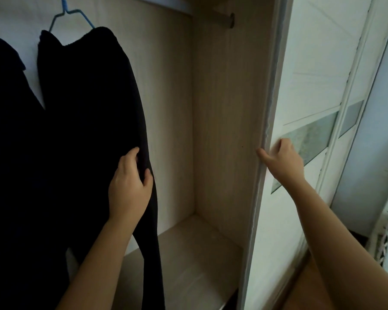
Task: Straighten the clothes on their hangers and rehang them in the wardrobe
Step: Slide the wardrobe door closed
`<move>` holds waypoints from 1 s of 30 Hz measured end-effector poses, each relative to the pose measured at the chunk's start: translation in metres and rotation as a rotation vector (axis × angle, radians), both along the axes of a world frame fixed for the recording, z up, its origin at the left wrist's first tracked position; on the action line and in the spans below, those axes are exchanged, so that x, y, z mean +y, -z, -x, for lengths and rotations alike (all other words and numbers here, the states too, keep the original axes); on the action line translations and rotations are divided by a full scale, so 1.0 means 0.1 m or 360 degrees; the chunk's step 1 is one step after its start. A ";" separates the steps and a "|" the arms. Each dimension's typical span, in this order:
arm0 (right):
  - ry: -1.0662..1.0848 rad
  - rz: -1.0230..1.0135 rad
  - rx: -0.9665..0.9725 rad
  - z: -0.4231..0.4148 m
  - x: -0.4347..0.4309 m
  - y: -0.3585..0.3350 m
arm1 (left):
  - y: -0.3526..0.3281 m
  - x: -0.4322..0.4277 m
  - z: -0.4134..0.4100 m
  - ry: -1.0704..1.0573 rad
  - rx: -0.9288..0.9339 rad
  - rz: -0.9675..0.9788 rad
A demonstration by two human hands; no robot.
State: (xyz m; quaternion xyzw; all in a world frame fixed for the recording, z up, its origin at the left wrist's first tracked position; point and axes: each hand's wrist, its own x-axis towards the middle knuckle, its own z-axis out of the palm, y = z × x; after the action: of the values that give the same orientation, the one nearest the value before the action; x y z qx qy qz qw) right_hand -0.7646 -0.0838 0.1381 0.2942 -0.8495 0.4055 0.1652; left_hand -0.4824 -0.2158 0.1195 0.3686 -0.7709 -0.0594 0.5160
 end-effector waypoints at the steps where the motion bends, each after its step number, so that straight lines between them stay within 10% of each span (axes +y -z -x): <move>1: -0.0001 0.0004 0.0009 -0.01 0.00 0.01 | 0.02 0.01 -0.01 -0.0005 0.0000 -0.0010; 30: -0.0584 0.0268 0.0401 -2.17 0.14 0.19 | -0.14 0.99 -1.16 -0.0307 0.0151 0.0333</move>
State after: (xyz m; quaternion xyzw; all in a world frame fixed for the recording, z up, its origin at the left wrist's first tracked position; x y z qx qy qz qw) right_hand -0.5474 -0.0700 0.1186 0.4772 -0.7176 0.4582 0.2176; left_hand -0.3661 -0.1172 0.1335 0.3820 -0.7086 0.0539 0.5908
